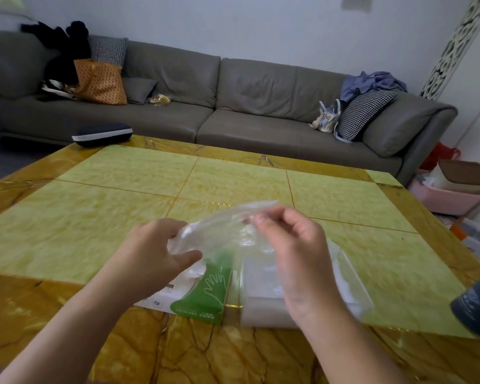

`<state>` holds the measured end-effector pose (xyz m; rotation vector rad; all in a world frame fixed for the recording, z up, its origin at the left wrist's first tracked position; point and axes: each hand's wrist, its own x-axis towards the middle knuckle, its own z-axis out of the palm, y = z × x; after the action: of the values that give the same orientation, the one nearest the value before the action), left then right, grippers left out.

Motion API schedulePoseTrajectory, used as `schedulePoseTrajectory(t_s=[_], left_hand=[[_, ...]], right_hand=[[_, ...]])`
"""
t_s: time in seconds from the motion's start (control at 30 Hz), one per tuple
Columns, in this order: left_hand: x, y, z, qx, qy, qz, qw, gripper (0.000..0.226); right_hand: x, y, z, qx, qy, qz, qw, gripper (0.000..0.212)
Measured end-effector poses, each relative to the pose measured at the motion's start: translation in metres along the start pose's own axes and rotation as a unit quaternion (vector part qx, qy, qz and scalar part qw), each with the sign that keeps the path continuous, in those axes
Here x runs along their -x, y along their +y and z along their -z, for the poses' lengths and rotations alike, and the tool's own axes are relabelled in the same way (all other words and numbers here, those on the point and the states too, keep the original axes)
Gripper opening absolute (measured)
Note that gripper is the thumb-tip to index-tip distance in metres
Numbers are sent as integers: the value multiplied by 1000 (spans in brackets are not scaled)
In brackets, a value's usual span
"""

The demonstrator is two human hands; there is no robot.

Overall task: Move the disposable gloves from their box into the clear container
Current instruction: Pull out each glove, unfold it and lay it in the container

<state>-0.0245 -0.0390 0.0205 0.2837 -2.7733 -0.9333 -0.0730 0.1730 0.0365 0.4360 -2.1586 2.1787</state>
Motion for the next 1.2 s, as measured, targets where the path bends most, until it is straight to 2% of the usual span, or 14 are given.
schedulePoseTrajectory(t_s=[0.1, 0.17, 0.2, 0.3, 0.4, 0.5, 0.57, 0.6, 0.67, 0.8, 0.83, 0.93, 1.07, 1.2], left_hand=[[-2, -4, 1, -34, -10, 15, 999, 27], [0, -2, 3, -40, -28, 11, 999, 14], [1, -4, 4, -38, -48, 9, 998, 17], [3, -7, 14, -39, -153, -8, 987, 63], [11, 4, 33, 62, -227, -16, 972, 101], [17, 25, 32, 232, -204, -75, 948, 114], [17, 49, 24, 376, -170, -20, 911, 121], [21, 54, 20, 436, -186, 2, 881, 110], [28, 60, 4, 529, -195, 27, 826, 70], [11, 62, -3, 574, -209, 117, 783, 55], [11, 59, -4, 579, -226, 98, 777, 51], [9, 46, -9, 572, -210, 60, 790, 43], [8, 42, -6, 571, -94, 53, 814, 31], [10, 43, -2, 489, -52, 16, 870, 31]], right_hand=[[-6, -7, 11, -101, 2, -13, 995, 20], [-9, -15, 21, -185, 3, -27, 982, 24], [-10, -20, 27, -221, 5, -35, 975, 24], [-11, -31, 43, -271, 8, -52, 961, 21], [-8, -37, 52, -276, 4, -66, 959, 27], [-3, -41, 52, -268, 2, -71, 961, 41], [1, -42, 50, -272, -1, -78, 959, 29], [2, -42, 49, -275, -7, -84, 958, 18], [4, -40, 46, -281, -28, -90, 955, 8], [5, -32, 46, -277, -69, -89, 954, 9], [5, -30, 46, -268, -81, -87, 956, 12], [1, -24, 51, -236, -93, -88, 963, 15], [-7, -20, 64, -152, -90, -91, 980, 6], [-10, -22, 77, -104, -163, -146, 970, 24]])
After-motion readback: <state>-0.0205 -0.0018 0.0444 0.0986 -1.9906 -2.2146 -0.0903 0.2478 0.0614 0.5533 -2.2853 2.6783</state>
